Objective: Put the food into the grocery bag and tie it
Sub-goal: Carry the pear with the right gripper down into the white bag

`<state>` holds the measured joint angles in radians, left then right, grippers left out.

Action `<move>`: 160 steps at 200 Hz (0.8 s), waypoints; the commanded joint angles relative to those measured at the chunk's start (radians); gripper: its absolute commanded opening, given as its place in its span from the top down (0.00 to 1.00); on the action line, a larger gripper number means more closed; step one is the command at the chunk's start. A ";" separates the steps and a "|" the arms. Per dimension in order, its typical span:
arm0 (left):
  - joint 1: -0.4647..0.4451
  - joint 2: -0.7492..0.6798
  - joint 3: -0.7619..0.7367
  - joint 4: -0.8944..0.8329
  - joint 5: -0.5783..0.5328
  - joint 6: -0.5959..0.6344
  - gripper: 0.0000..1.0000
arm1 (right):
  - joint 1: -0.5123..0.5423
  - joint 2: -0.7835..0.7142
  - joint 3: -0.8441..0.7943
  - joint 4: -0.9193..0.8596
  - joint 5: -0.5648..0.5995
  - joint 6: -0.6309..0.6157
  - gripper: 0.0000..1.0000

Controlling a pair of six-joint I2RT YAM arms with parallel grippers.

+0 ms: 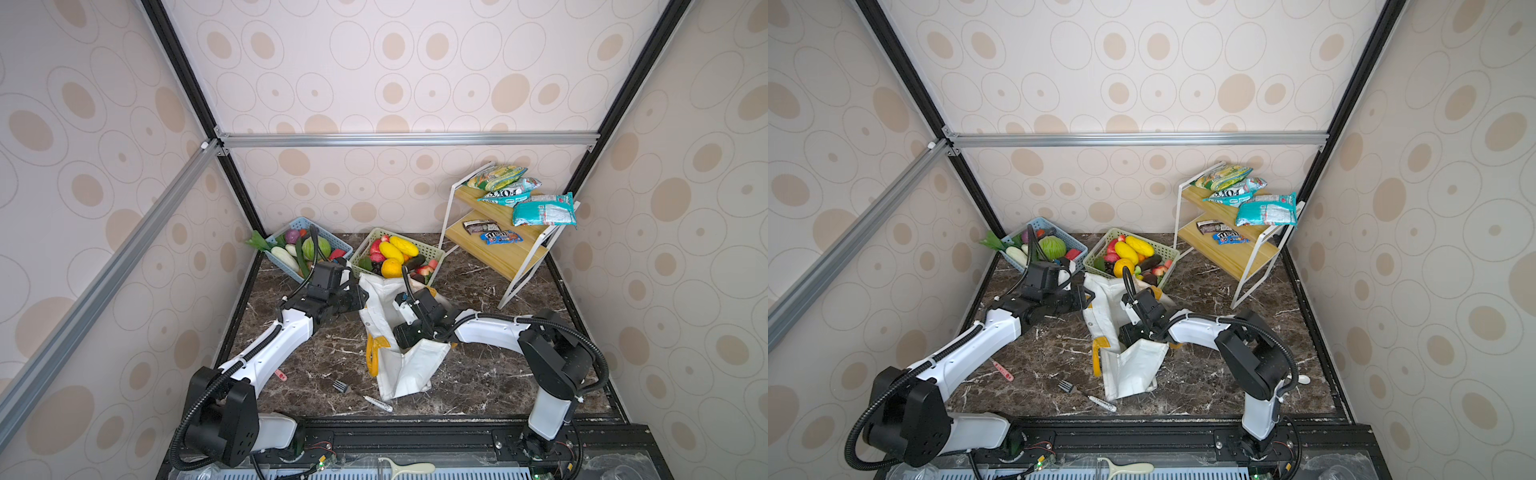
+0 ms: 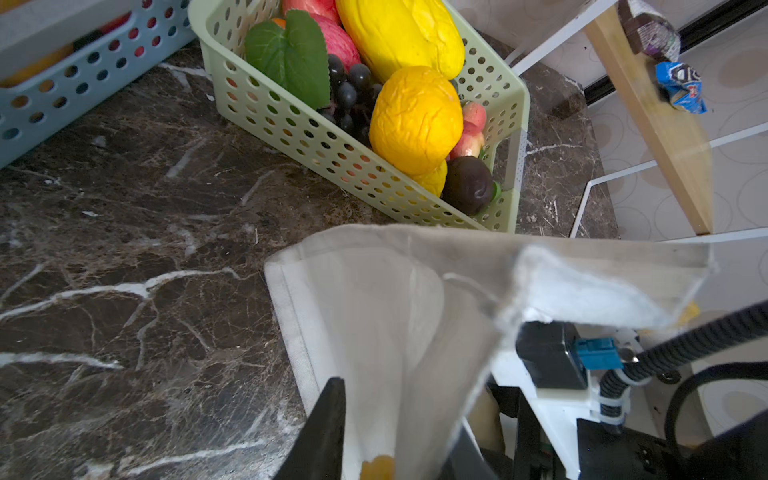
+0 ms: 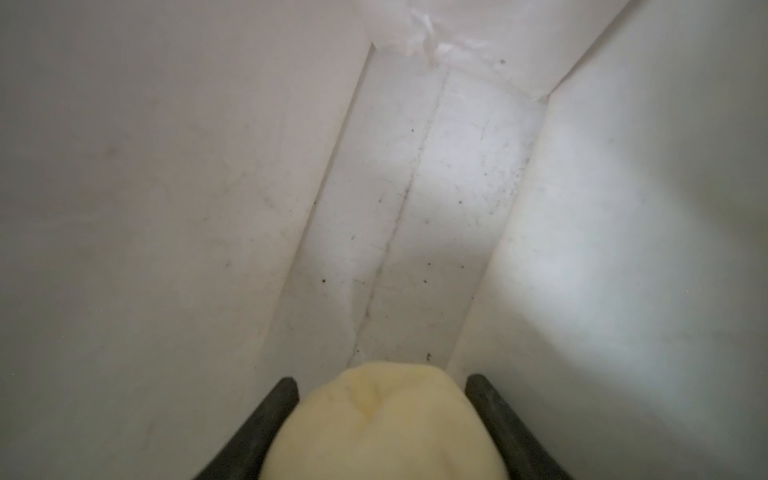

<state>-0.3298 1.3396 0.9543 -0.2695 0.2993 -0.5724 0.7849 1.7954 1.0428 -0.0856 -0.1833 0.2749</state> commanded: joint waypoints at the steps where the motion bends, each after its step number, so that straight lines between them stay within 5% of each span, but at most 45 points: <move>1: 0.006 -0.001 0.038 -0.002 -0.036 0.002 0.69 | 0.016 -0.060 -0.042 0.070 0.008 -0.052 0.36; 91: 0.007 0.013 0.070 -0.017 -0.045 0.018 0.69 | 0.054 -0.090 -0.010 -0.173 0.099 -0.322 0.36; 160: 0.006 0.000 0.071 -0.009 -0.013 0.040 0.70 | 0.049 0.074 0.169 -0.345 0.234 -0.277 0.35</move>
<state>-0.3298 1.3518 0.9859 -0.2752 0.2859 -0.5636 0.8360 1.7954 1.1461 -0.3191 -0.0334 -0.0124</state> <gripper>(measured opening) 0.301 0.655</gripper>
